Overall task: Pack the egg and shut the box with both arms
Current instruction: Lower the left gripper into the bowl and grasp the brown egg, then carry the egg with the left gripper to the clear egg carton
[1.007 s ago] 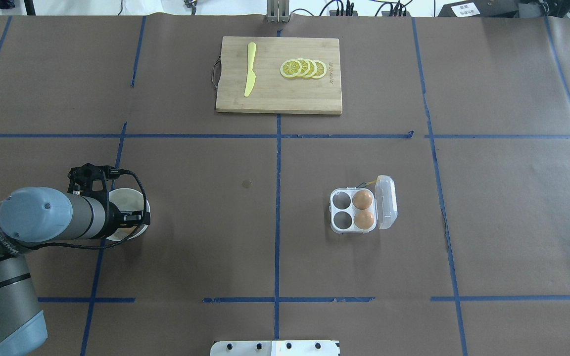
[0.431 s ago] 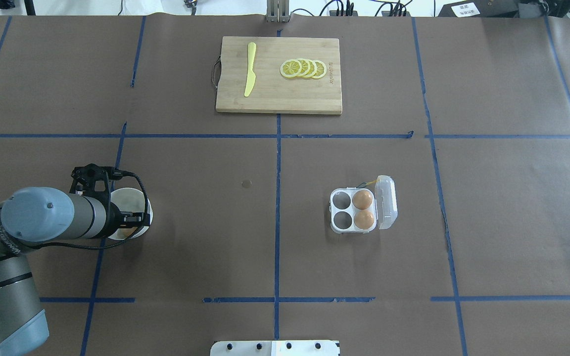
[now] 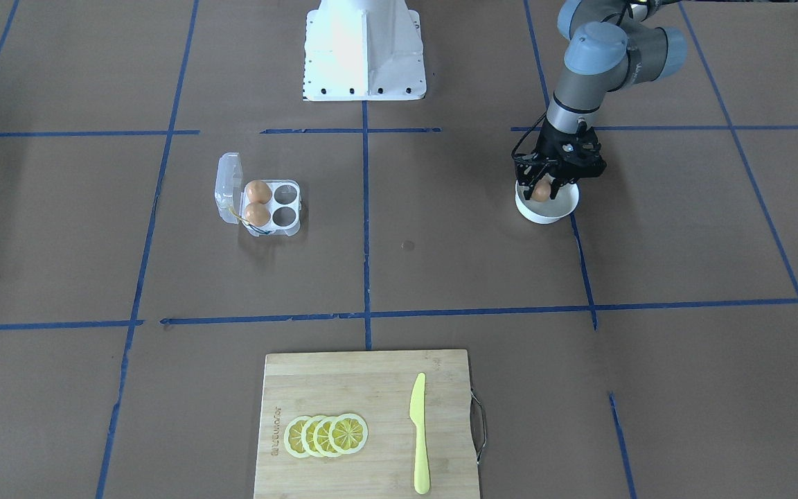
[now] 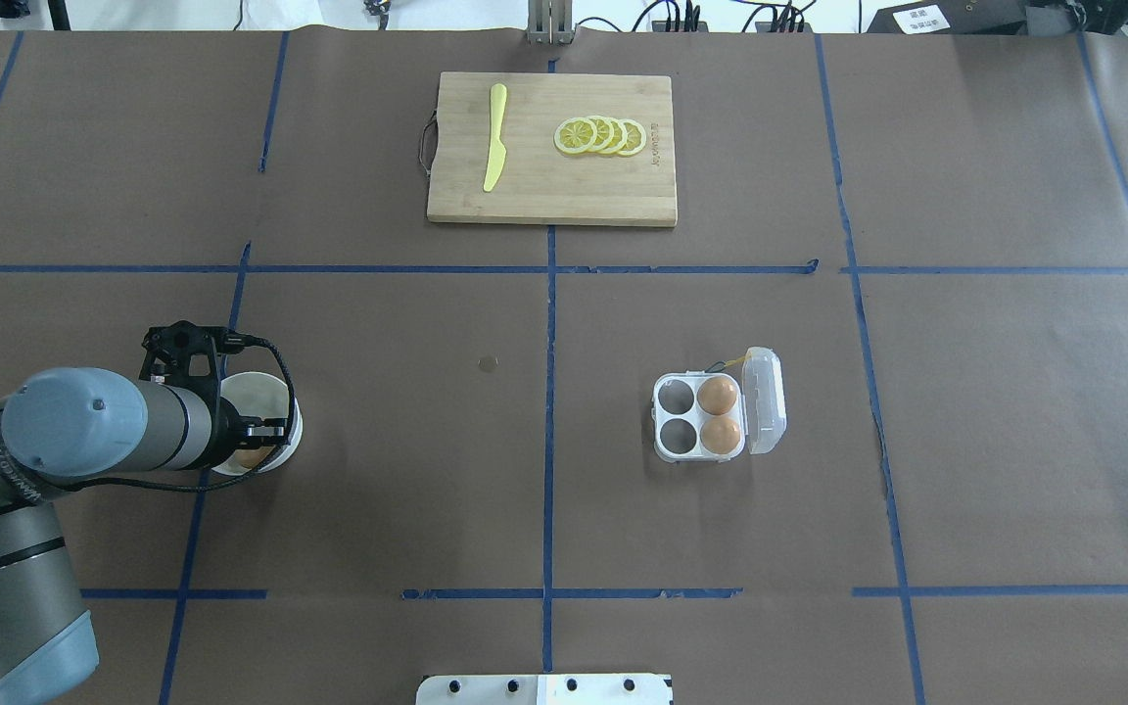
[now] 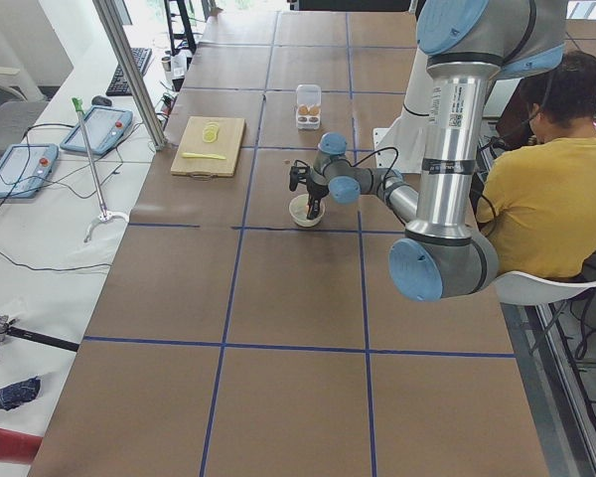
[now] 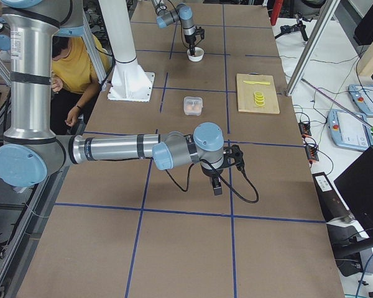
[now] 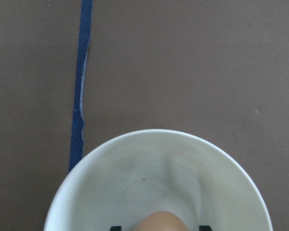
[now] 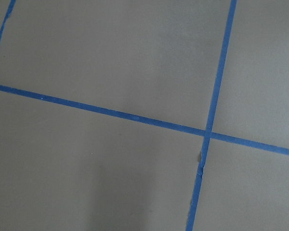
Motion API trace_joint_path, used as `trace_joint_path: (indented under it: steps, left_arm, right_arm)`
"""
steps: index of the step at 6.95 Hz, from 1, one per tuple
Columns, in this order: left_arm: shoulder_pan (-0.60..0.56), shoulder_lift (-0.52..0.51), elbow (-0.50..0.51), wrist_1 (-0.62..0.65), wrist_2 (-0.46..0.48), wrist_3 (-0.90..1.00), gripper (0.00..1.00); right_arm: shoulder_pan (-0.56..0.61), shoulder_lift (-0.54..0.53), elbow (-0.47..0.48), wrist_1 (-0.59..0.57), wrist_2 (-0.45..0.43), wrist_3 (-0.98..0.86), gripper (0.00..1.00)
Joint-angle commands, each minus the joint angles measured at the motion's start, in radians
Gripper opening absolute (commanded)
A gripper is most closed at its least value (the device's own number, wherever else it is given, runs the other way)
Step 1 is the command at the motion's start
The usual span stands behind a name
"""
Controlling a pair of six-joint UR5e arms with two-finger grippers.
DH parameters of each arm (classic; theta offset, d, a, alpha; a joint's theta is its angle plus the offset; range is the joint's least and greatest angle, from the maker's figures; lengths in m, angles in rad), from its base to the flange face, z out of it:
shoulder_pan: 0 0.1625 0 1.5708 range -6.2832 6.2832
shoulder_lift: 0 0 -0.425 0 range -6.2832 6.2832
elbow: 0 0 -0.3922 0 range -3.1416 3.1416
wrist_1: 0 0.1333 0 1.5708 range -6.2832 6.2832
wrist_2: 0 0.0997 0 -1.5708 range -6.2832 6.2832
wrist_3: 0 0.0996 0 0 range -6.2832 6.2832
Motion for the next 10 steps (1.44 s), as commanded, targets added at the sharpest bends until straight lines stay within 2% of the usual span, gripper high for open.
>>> trace_joint_path:
  steps: [1, 4, 7, 8, 9, 10]
  left_arm:
    - [-0.021, 0.005, -0.022, 0.0, -0.001, 0.049, 0.0]
    - [-0.15, -0.019, -0.057, -0.009, 0.0, 0.294, 0.0]
    - [-0.175, -0.227, -0.045, -0.009, 0.002, 0.396, 0.0]
    - [-0.17, -0.313, -0.004, -0.034, -0.001, 0.423, 0.0]
    - [-0.164, -0.384, 0.094, -0.187, 0.0, 0.534, 0.0]
    - [-0.144, -0.372, 0.149, -0.444, -0.004, 0.589, 0.0]
  right_arm:
    - [0.0, 0.003, 0.0, 0.0, -0.002, 0.0, 1.0]
    - [0.0, 0.003, 0.0, 0.0, 0.0, 0.0, 1.0]
    - [0.0, 0.004, 0.002, 0.0, 0.0, 0.0, 1.0]
    - [0.0, 0.004, 0.002, 0.0, 0.0, 0.0, 1.0]
    - [0.0, 0.007, 0.002, 0.0, 0.0, 0.0, 1.0]
    - [0.0, 0.011, 0.0, 0.0, 0.0, 0.0, 1.0]
